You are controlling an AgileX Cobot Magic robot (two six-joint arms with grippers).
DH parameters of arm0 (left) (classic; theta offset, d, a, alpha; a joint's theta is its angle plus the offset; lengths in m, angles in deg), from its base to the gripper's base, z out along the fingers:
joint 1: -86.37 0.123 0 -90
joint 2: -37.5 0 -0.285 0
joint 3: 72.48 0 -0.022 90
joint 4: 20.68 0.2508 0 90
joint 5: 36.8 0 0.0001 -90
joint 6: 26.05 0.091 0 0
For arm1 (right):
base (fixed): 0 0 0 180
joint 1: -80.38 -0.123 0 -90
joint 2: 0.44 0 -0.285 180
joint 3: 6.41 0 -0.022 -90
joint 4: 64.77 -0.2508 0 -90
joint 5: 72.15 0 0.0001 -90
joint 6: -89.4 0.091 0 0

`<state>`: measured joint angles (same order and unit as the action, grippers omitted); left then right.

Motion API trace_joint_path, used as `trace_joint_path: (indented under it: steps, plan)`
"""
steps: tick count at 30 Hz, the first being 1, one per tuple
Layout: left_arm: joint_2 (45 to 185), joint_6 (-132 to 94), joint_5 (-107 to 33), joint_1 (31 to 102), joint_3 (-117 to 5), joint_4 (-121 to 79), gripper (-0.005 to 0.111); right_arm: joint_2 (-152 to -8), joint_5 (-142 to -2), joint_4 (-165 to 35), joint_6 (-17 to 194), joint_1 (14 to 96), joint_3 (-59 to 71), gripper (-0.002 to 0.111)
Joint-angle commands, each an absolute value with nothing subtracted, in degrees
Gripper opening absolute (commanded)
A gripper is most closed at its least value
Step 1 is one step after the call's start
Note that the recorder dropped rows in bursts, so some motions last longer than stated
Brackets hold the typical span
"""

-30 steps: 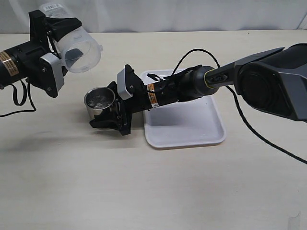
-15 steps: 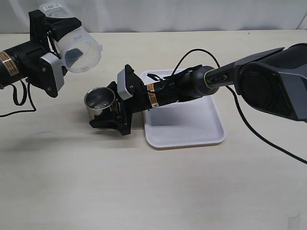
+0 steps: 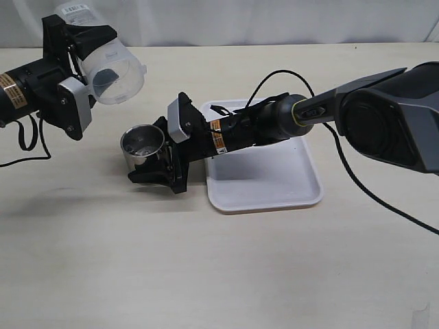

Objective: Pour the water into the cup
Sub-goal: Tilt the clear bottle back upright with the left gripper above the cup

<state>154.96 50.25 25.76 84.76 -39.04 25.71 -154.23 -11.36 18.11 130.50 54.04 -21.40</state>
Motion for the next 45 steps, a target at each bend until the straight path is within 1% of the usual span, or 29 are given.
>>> trace_joint_path:
  steps: [1, 26, 34, 40, 45]
  plan:
    - [154.5, 50.4, 27.0, 84.4, -39.5, 25.3, 0.0, -154.1, -10.0, 17.5, 130.6, 54.3, -21.5, 0.004]
    - [154.5, 50.2, 28.7, 84.4, -39.5, 26.7, 0.0, -154.1, -10.0, 17.5, 130.6, 54.3, -21.5, 0.004]
    - [154.5, 46.7, 28.7, 84.4, -39.5, 25.4, 0.0, -154.1, -10.3, 17.5, 130.6, 54.3, -21.5, 0.004]
    - [154.5, 36.4, 28.6, 84.4, -40.5, 24.8, 0.0, -154.1, -10.3, 17.5, 130.6, 54.3, -21.5, 0.004]
    - [154.5, 16.1, 27.6, 84.4, -42.1, 22.2, 0.0, -154.1, -10.4, 17.5, 130.6, 54.3, -21.5, 0.004]
